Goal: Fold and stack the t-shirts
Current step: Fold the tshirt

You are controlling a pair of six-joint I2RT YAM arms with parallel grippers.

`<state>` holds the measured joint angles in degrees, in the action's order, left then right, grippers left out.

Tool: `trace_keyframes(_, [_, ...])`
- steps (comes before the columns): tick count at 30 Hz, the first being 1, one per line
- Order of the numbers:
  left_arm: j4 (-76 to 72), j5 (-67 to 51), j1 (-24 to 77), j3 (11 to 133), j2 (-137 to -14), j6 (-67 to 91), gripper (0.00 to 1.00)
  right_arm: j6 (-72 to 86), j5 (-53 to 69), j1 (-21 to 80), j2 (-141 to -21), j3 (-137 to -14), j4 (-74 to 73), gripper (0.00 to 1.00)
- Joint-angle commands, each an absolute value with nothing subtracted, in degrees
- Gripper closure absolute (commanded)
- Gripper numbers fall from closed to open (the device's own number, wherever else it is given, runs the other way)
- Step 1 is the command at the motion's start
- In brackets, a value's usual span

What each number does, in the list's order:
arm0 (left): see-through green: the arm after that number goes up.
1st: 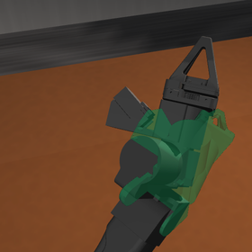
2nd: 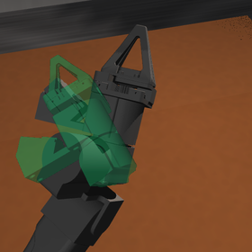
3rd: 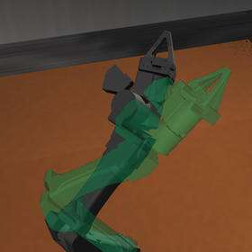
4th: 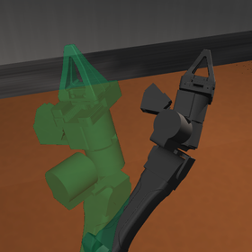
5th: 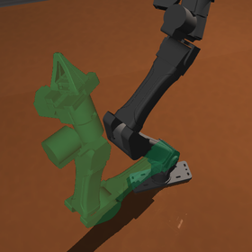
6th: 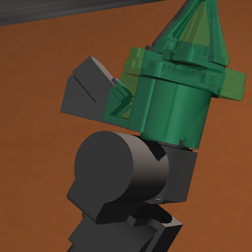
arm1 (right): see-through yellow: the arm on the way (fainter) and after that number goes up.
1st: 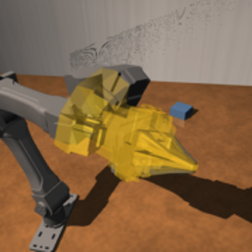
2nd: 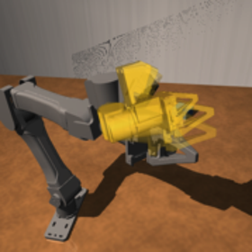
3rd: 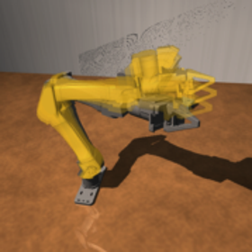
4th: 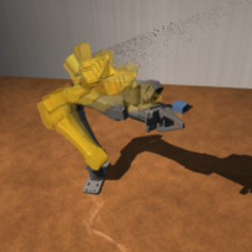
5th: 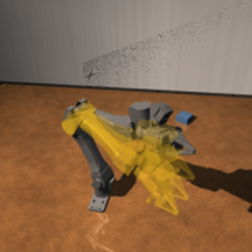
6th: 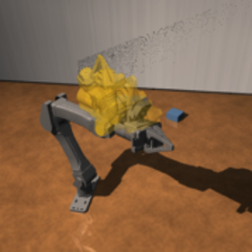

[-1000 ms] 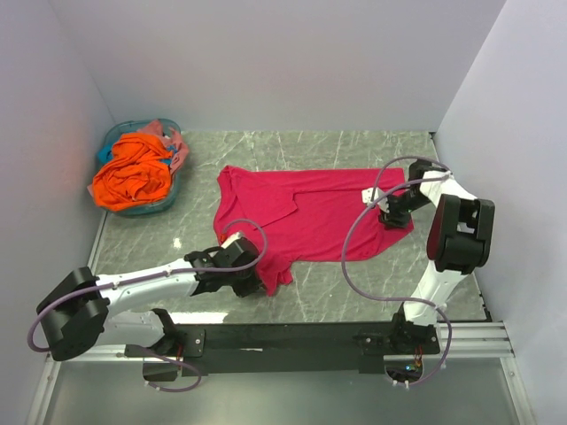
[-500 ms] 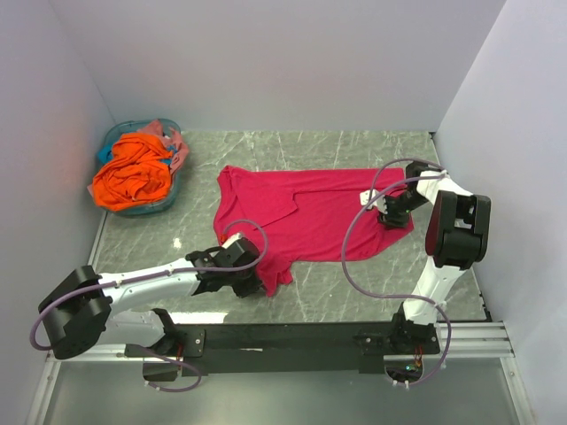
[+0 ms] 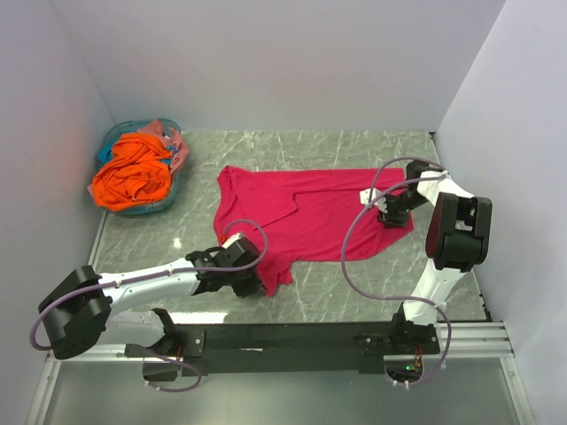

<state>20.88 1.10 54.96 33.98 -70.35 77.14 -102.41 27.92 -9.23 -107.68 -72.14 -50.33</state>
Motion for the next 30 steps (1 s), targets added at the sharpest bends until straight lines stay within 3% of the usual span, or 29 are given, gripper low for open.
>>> trace_keyframes(1, [20.5, 0.4, 54.8, 35.8, -69.8, 76.5, 1.00, -102.8, 30.1, -9.0, -103.8, -71.6, -49.7, 0.47])
trace_keyframes(22, [19.3, -0.5, 54.8, 34.5, -69.4, 77.0, 1.00, -102.0, 28.7, -7.8, -107.4, -72.2, -50.7, 0.57])
trace_keyframes(30, [19.2, -0.6, 54.8, 34.3, -69.1, 77.2, 1.00, -101.5, 27.6, -7.8, -107.9, -72.0, -50.3, 0.53])
